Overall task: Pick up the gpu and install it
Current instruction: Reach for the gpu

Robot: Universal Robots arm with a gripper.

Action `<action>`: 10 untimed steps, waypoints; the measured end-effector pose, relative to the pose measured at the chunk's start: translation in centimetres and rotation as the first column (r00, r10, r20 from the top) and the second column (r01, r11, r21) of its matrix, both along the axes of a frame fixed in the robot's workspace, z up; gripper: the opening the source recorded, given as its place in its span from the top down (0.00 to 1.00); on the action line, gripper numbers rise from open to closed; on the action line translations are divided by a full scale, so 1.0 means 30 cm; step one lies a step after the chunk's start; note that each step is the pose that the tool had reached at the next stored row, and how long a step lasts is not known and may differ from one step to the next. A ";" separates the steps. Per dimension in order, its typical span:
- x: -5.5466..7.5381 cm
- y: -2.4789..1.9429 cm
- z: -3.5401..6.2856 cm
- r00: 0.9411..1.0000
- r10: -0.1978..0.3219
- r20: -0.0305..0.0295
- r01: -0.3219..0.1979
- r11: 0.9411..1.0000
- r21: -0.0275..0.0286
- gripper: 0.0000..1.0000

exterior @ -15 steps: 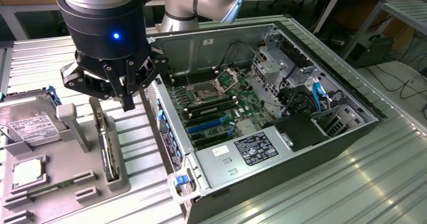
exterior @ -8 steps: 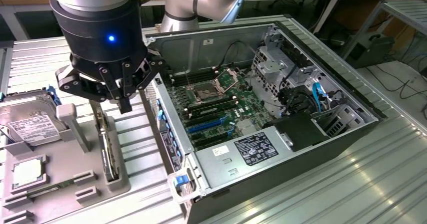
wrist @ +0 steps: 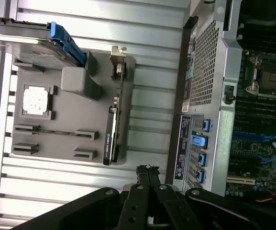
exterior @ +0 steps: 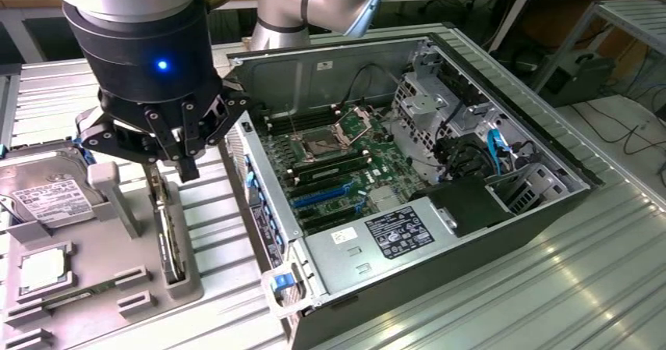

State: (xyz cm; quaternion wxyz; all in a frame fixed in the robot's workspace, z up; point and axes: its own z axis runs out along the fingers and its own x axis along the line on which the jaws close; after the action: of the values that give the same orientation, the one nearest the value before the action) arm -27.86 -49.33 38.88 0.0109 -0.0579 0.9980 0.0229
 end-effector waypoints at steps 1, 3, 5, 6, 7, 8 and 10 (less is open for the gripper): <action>-0.003 -0.001 0.000 1.000 0.001 0.000 -0.001 1.000 0.000 0.89; -0.008 -0.004 0.000 1.000 0.003 0.000 -0.003 1.000 0.000 0.89; -0.014 -0.007 -0.001 1.000 0.005 0.000 -0.005 1.000 0.000 0.89; -0.017 -0.008 -0.001 1.000 0.006 0.000 -0.006 1.000 0.000 0.89; -0.020 -0.010 -0.001 1.000 0.007 0.000 -0.007 1.000 0.000 0.89; -0.023 -0.011 -0.001 1.000 0.008 0.000 -0.008 1.000 0.000 0.89; -0.029 -0.014 -0.002 1.000 0.010 0.000 -0.010 1.000 0.000 0.89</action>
State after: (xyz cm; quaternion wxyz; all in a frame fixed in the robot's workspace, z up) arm -28.73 -49.75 38.83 0.0108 -0.0630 0.9977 0.0229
